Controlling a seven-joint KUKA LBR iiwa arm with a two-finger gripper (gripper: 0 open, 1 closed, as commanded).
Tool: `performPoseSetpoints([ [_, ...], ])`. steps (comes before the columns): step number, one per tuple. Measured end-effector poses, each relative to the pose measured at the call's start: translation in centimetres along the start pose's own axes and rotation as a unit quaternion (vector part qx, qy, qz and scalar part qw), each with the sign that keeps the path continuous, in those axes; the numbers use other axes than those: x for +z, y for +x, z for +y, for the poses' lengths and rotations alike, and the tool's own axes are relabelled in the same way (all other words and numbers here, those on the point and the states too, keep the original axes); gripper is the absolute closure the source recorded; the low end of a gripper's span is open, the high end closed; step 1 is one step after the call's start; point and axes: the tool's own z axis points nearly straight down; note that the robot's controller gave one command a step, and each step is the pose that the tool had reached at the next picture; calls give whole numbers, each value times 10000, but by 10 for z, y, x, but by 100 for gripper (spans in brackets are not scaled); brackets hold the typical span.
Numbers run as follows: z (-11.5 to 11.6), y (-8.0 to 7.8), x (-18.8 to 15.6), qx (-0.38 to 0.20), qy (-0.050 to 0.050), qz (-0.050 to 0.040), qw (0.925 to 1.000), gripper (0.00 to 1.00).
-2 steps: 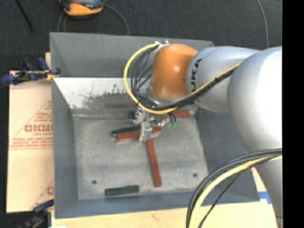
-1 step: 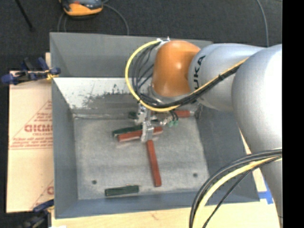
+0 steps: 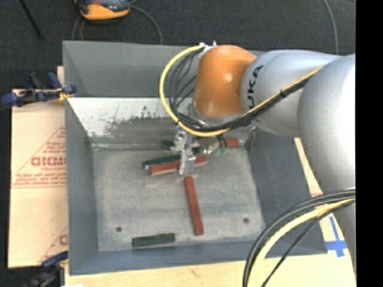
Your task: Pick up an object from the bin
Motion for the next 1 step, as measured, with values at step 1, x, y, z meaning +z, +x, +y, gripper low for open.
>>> performPoseSetpoints([
  [1, 0, -1, -11, 2, 3, -22, 10000, 100],
])
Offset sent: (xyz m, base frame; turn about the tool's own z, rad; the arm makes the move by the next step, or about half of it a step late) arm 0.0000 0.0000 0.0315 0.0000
